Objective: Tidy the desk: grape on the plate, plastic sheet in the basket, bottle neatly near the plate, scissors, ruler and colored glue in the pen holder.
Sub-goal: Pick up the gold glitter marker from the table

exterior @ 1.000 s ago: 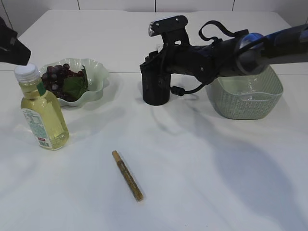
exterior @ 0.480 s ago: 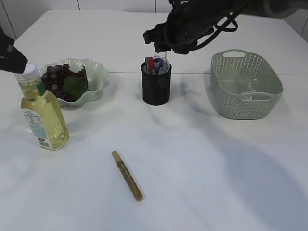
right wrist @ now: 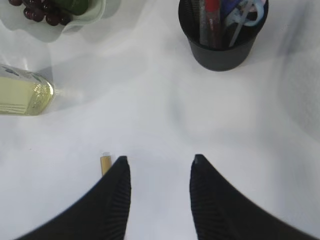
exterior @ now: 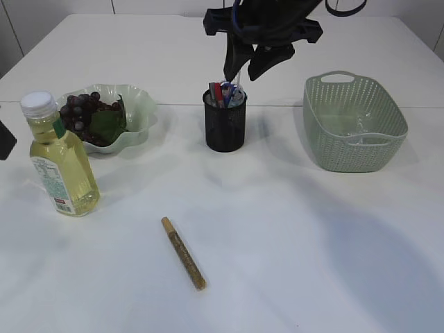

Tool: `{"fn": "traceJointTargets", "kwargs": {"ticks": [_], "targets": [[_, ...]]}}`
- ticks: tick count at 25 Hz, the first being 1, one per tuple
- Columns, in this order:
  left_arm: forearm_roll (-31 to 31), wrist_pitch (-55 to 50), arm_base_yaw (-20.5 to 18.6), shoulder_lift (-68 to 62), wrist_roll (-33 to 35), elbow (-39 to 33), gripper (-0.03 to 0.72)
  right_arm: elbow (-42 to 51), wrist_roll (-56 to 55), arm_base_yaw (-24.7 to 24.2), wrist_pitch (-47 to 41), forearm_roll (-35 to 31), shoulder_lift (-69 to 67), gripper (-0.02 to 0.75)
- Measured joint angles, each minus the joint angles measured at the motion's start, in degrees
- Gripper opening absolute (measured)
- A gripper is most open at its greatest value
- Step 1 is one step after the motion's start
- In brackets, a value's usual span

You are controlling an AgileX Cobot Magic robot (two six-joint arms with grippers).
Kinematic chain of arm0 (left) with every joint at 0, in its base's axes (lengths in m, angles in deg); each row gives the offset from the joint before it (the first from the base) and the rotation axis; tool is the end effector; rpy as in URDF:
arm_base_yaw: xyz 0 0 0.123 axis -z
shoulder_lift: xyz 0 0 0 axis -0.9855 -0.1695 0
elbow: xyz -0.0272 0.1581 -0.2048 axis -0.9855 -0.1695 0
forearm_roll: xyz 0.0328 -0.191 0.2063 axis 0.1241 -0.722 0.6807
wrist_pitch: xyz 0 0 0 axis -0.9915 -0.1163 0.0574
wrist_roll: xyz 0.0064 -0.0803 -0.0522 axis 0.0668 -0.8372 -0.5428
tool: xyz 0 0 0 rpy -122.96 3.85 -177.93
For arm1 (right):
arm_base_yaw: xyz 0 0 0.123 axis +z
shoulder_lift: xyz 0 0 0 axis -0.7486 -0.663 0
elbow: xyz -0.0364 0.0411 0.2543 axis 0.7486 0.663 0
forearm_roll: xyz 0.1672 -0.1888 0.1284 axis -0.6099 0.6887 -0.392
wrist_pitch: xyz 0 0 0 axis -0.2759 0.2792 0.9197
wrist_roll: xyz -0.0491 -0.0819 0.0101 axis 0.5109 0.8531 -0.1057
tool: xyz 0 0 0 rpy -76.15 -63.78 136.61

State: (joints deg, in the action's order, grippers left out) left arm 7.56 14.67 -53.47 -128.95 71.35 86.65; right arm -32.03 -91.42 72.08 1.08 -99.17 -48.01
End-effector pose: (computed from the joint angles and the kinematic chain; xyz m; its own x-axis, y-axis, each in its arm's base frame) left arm 0.2437 -0.1180 0.3151 -0.8338 0.2520 -0.4912 0.3072 0.9510 -0.0336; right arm 0.4268 0.2044 0.3036 -0.8743 -0.2296 -0.4276 -0.3448 0.9139 0.2144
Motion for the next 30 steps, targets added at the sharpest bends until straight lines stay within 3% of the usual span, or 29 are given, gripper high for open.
{"fn": "traceJointTargets", "kwargs": {"ticks": [7, 13, 22, 30], "targets": [[-5.35, -8.43, 0.00, 0.00, -0.28, 0.00, 0.237, -0.13, 0.00, 6.62, -0.87, 0.00, 0.04, 0.323], [-8.09, -9.64, 0.00, 0.64, -1.60, 0.00, 0.237, 1.98, -0.89, 13.55, -0.87, -0.30, 0.04, 0.323], [-11.33, -9.84, 0.00, 3.29, -1.70, -4.04, 0.237, 6.00, -2.77, 14.52, -0.87, -0.14, -2.61, 0.323], [-12.40, -9.84, 0.00, 3.65, -1.70, -4.85, 0.237, 6.31, -2.90, 18.66, -0.77, -0.14, -9.31, 0.323]]}}
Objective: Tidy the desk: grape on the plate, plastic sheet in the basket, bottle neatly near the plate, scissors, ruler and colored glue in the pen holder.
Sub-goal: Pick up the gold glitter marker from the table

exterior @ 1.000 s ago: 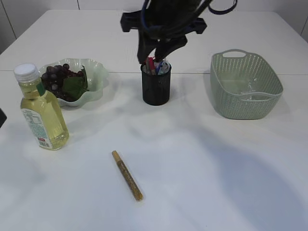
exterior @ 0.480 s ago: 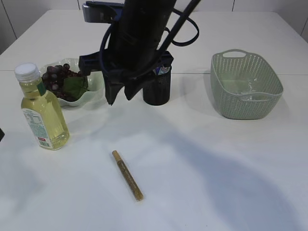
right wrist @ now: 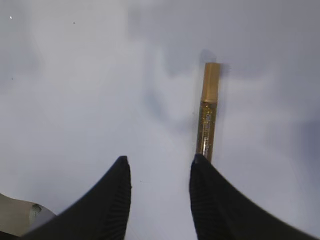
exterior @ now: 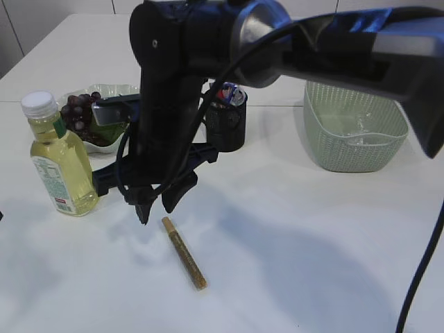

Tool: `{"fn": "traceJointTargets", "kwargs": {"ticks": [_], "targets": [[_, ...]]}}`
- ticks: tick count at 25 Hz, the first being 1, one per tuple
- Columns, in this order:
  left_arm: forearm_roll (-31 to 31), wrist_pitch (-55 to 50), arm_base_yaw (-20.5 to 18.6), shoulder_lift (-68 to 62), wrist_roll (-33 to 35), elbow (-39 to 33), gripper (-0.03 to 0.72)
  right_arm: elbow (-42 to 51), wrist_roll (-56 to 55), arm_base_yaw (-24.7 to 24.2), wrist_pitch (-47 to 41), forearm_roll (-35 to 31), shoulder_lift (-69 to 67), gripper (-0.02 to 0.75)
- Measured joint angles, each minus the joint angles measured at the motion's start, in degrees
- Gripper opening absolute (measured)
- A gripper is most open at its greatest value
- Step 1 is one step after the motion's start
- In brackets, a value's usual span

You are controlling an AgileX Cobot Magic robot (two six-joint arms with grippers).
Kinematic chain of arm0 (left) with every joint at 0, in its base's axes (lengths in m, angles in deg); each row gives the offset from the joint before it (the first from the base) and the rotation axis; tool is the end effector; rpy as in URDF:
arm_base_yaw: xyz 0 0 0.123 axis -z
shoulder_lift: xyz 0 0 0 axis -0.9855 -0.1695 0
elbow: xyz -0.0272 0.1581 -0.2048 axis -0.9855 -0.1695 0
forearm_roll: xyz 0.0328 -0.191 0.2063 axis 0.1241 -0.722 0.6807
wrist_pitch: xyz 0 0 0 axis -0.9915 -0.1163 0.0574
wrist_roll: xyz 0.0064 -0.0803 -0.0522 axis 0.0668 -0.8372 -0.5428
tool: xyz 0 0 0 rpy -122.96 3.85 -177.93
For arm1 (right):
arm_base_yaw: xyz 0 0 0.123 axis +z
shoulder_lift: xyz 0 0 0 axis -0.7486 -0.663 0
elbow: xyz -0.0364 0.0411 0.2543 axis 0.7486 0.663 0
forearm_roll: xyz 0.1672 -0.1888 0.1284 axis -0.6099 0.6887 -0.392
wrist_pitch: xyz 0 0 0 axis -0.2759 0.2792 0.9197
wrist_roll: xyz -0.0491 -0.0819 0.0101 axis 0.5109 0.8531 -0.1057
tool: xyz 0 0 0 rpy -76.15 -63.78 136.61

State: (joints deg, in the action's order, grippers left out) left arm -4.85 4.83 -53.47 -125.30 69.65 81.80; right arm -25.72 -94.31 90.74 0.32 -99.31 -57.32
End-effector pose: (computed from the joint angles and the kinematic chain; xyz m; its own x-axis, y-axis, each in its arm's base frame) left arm 0.2060 -0.1205 0.2986 -0.9437 0.1916 -0.2699 0.2547 0.9411 -0.2225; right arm 0.3468 0.3377 0.1908 -0.8445 -0.5146 -0.1482 -0.5352 0.8202 0.2020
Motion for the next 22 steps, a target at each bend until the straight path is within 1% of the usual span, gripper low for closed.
{"fn": "traceJointTargets", "kwargs": {"ticks": [4, 10, 22], "targets": [[0.00, 0.00, 0.00, 0.00, 0.00, 0.00, 0.237, 0.08, 0.00, 0.39, 0.19, 0.26, -2.29, 0.323], [0.00, 0.00, 0.00, 0.00, 0.00, 0.00, 0.237, 0.08, -0.82, 0.43, 0.46, 2.38, -5.40, 0.323], [0.00, 0.00, 0.00, 0.00, 0.60, 0.00, 0.237, 0.08, -4.37, 0.43, 0.80, 2.74, -8.33, 0.323]]}}
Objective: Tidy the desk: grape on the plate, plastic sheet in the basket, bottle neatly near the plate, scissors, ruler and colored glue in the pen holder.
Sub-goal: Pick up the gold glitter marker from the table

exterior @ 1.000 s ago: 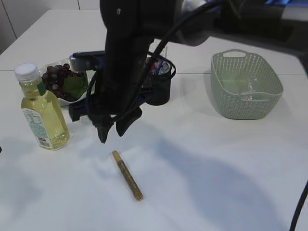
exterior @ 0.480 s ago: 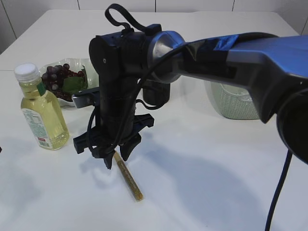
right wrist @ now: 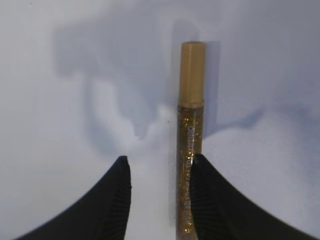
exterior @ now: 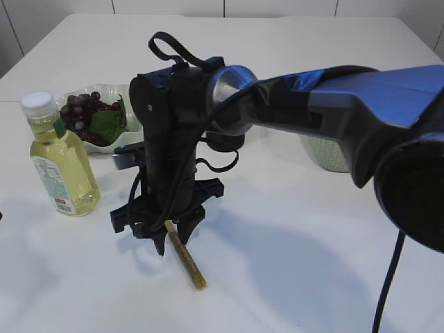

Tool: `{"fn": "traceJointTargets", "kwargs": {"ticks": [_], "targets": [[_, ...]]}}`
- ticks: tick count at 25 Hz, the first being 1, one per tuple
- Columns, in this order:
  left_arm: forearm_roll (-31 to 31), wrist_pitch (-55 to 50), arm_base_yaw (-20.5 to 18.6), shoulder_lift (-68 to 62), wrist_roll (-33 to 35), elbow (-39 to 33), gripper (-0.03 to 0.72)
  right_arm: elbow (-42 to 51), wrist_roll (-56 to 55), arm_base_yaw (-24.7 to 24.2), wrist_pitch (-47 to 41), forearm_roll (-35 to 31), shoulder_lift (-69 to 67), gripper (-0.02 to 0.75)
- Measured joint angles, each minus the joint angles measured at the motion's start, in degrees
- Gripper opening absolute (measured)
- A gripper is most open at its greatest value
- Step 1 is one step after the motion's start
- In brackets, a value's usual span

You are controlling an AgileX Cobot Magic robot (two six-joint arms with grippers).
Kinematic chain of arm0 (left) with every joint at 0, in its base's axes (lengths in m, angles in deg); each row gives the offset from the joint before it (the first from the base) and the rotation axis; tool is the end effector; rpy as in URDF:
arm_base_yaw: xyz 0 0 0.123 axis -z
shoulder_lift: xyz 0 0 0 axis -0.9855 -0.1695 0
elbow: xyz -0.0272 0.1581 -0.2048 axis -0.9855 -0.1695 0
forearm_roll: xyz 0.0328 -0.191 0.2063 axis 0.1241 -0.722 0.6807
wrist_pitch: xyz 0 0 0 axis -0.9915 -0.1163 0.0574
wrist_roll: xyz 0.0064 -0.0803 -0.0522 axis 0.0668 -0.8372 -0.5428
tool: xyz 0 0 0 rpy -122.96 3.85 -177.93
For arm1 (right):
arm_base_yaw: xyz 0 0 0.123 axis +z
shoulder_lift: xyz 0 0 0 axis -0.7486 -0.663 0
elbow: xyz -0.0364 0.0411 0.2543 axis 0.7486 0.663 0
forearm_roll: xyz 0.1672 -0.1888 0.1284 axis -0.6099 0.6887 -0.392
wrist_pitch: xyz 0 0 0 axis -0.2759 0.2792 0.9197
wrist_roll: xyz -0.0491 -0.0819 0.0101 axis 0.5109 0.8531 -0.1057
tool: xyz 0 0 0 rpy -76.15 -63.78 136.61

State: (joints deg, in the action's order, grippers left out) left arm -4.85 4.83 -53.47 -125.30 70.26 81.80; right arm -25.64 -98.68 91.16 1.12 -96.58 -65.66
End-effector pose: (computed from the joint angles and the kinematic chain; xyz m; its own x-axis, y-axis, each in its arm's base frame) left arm 0.2060 -0.1205 0.2986 -0.9409 0.2016 -0.2722 0.2647 0.9390 -0.2196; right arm 0.3514 0.3409 0.1189 -0.8805 -0.4737 -0.0161 -0.4713 0.8714 0.1362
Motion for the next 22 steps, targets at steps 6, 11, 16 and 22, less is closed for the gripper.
{"fn": "traceJointTargets", "kwargs": {"ticks": [6, 11, 16, 22], "targets": [[0.00, 0.00, 0.00, 0.10, 0.46, 0.00, 0.237, 0.00, -0.31, 0.00, 0.20, 0.00, -0.96, 0.323], [0.00, 0.00, 0.00, 0.06, 0.66, 0.00, 0.237, 0.00, -1.06, -0.37, 0.32, 0.55, -0.96, 0.323], [0.00, 0.00, 0.00, 0.06, 0.79, 0.00, 0.237, 0.00, -1.28, -0.65, 0.32, 1.38, -0.96, 0.323], [0.00, 0.00, 0.00, 0.06, 1.12, 0.00, 0.237, 0.00, -1.43, -0.73, 0.32, 1.82, -1.36, 0.323]]}}
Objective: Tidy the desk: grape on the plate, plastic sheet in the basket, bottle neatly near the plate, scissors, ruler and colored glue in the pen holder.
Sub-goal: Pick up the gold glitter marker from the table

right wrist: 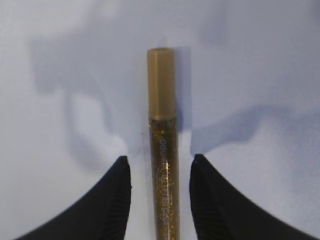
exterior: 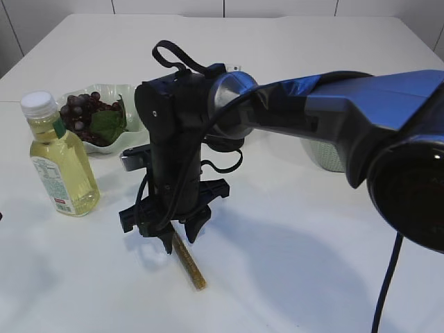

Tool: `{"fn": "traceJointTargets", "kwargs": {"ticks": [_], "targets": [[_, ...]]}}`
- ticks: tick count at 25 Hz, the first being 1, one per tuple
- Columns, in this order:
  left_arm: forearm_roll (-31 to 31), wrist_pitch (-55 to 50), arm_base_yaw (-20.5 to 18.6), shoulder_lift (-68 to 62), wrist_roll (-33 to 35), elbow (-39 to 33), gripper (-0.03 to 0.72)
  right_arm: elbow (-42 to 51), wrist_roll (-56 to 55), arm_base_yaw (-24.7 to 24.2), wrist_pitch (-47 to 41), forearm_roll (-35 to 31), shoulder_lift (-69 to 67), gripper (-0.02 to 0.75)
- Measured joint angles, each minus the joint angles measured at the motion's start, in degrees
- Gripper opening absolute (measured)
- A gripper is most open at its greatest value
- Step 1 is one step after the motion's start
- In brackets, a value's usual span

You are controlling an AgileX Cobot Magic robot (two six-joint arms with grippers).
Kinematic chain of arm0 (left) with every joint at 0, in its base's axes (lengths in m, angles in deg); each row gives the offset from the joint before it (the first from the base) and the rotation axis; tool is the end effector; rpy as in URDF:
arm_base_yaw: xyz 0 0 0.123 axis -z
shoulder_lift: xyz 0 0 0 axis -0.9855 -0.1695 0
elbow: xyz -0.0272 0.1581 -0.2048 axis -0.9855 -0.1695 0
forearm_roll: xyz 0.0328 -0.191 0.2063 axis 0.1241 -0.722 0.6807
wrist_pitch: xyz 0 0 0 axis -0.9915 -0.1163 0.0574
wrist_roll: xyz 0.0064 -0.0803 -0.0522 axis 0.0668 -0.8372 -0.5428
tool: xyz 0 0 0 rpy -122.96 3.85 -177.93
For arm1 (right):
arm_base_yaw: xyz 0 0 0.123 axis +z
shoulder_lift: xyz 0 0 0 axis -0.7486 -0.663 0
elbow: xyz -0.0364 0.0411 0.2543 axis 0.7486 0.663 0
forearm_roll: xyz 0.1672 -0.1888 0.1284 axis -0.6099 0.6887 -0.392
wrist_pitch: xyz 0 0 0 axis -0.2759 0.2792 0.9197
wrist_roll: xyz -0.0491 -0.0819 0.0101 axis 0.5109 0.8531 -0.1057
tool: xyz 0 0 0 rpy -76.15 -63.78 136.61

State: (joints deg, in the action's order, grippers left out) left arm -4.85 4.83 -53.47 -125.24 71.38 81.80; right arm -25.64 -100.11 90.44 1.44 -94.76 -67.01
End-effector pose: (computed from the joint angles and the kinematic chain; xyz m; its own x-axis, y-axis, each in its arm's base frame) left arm 0.2058 -0.1204 0.2988 -0.9353 0.2198 -0.2774 0.2833 0.9348 -0.2145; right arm 0.3577 0.3345 0.1070 -0.8936 -0.4489 -0.0035 -0.4468 0.8887 0.1026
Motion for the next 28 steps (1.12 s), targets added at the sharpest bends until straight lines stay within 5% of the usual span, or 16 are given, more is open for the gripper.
{"fn": "traceJointTargets", "kwargs": {"ticks": [28], "targets": [[0.00, 0.00, 0.00, 0.15, 0.00, 0.00, 0.237, 0.00, -0.14, -0.13, 0.10, -0.19, -1.16, 0.320]]}}
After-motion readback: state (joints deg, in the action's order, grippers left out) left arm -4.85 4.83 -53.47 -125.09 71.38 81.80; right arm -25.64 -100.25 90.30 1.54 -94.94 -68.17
